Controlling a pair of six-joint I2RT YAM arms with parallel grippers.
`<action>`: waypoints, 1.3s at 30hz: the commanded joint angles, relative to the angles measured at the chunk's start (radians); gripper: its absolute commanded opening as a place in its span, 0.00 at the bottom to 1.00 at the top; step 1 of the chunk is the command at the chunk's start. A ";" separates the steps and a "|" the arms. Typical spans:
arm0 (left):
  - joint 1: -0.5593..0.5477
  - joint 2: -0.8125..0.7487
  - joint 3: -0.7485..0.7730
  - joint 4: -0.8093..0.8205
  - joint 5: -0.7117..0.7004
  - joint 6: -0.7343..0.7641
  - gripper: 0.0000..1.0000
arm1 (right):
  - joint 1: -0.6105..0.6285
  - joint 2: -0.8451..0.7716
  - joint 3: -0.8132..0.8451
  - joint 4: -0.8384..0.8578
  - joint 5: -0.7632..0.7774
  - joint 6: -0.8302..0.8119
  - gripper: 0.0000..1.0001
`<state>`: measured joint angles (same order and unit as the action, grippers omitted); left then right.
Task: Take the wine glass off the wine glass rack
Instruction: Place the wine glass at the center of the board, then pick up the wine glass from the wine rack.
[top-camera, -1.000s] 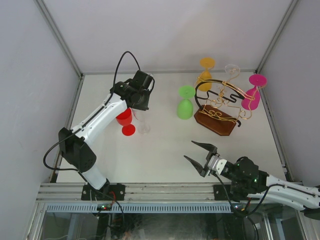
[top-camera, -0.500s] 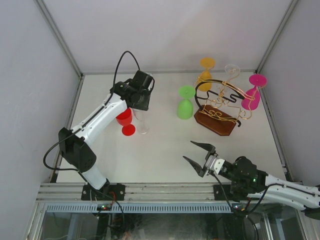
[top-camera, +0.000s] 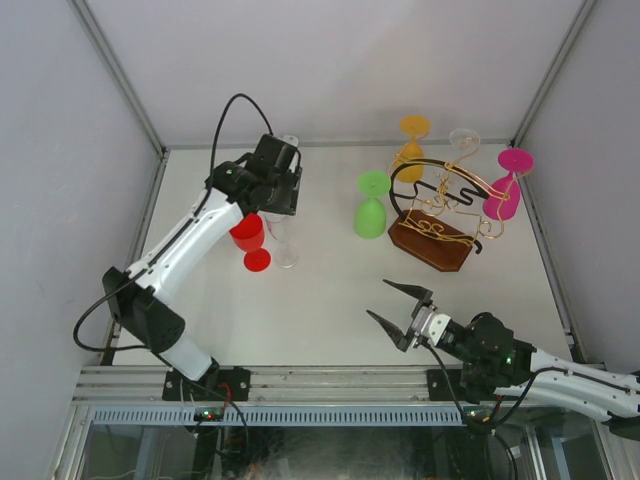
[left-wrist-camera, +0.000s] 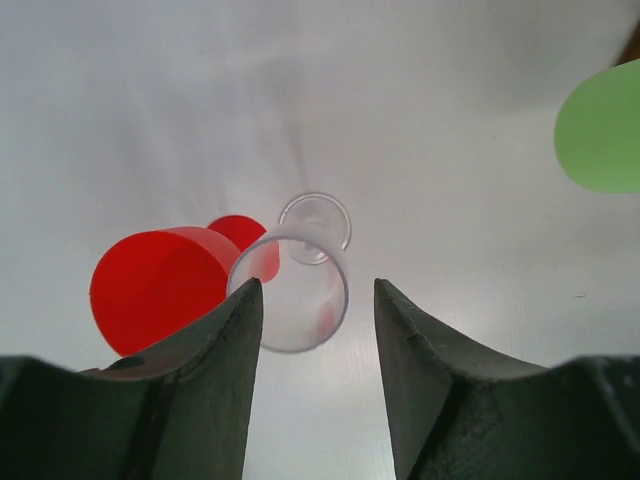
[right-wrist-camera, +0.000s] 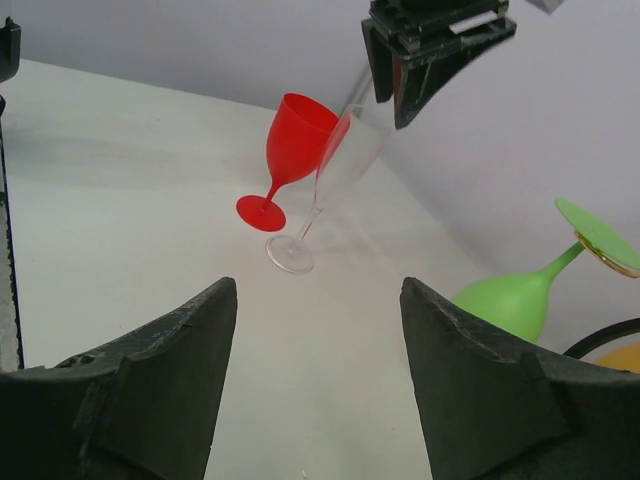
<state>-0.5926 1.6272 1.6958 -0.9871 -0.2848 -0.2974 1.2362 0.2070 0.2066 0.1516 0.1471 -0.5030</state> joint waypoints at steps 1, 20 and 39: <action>0.002 -0.185 -0.053 0.095 0.010 -0.026 0.54 | -0.014 0.000 0.049 0.051 0.042 0.076 0.67; 0.004 -1.060 -0.736 0.258 0.001 -0.097 0.91 | -0.143 0.203 0.325 -0.151 0.222 0.688 0.78; 0.005 -1.330 -0.984 0.286 -0.124 -0.196 0.94 | -0.672 0.468 0.625 -0.365 -0.106 1.163 0.50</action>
<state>-0.5922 0.3073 0.7010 -0.7181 -0.3534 -0.4606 0.6701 0.6117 0.7952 -0.2226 0.2230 0.4892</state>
